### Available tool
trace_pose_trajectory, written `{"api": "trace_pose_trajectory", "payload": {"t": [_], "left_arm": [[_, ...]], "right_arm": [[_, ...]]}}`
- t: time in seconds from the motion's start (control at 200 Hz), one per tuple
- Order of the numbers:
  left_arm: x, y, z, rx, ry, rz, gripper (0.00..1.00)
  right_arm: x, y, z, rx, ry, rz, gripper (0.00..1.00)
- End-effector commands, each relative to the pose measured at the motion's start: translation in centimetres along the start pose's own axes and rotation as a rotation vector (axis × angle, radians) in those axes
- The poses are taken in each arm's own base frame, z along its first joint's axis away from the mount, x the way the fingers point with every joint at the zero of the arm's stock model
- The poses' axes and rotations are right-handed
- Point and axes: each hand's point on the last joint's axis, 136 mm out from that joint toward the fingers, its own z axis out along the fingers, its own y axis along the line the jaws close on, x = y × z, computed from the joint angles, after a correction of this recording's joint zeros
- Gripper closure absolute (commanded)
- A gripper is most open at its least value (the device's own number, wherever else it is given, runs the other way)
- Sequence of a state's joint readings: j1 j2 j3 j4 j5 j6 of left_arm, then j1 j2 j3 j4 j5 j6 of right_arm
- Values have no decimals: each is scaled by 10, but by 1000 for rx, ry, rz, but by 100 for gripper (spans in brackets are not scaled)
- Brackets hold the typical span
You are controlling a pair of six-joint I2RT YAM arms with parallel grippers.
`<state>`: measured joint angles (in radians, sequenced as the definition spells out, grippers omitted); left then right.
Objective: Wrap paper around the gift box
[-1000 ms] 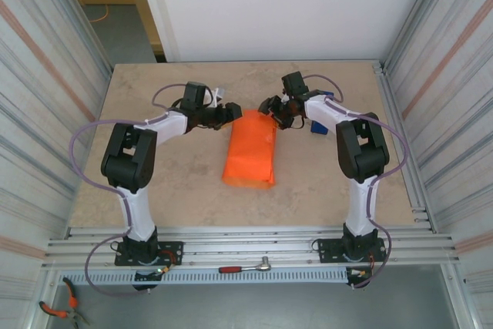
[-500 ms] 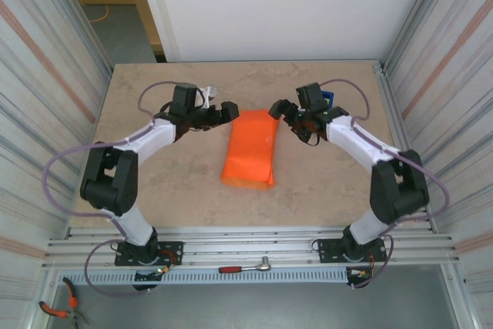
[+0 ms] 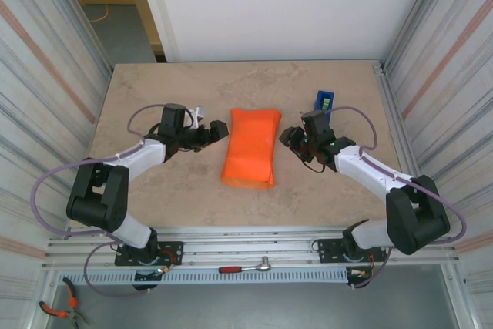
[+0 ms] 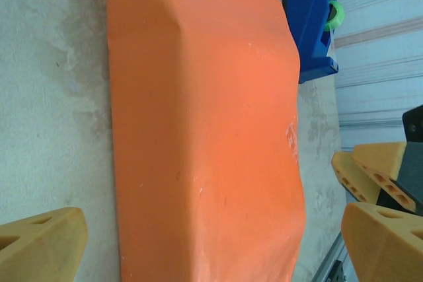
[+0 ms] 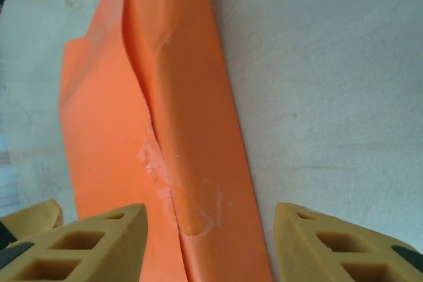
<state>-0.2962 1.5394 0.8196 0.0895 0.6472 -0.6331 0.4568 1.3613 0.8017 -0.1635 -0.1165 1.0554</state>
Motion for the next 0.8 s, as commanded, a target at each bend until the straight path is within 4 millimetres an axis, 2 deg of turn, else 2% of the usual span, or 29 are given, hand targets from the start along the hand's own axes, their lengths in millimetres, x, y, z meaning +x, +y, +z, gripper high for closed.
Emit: {"api": "trace_pose_trajectory", "payload": {"t": [0.0,0.105,0.236,0.371,0.601,0.797], "left_arm": [[2,-15,4,67,8,36,1],[6,-16,9,63,15,43,1],[12,-14,15,50,23,43,1],[19,-13,25,38,35,40,1],[32,-24,42,42,60,61,1],[29,-29,34,25,52,89,1]], "right_arm": [[-6,7,9,4,9,3,67],[-10,1,20,93,12,-8,77],[-10,-11,36,176,27,-14,79],[-7,-14,53,216,65,-32,80],[0,11,77,143,162,-99,78],[-5,22,75,110,180,-125,74]]}}
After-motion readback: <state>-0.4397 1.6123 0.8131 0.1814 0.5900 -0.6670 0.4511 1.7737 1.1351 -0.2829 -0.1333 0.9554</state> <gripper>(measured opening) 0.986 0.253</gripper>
